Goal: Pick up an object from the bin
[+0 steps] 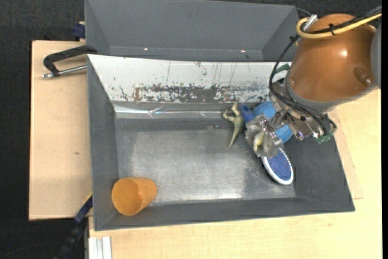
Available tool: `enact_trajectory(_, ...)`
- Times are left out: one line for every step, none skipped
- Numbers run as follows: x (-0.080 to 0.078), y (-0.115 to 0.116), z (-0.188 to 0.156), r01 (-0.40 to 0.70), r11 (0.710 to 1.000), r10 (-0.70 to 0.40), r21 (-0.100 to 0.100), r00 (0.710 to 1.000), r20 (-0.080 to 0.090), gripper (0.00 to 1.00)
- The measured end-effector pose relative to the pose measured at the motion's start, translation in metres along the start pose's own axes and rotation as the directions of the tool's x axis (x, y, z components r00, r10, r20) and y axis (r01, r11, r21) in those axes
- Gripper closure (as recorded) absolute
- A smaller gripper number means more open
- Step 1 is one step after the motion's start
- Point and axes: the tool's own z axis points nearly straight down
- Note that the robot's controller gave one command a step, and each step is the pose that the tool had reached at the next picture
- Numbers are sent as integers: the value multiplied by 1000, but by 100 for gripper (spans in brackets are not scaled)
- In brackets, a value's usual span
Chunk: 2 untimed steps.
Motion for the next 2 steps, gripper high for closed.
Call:
enact_trajectory(14,-15,44,100,995,-100,-8,995,-14,100)
enact_trajectory(12,-19,-22,115,993,-115,0,993,-1,100)
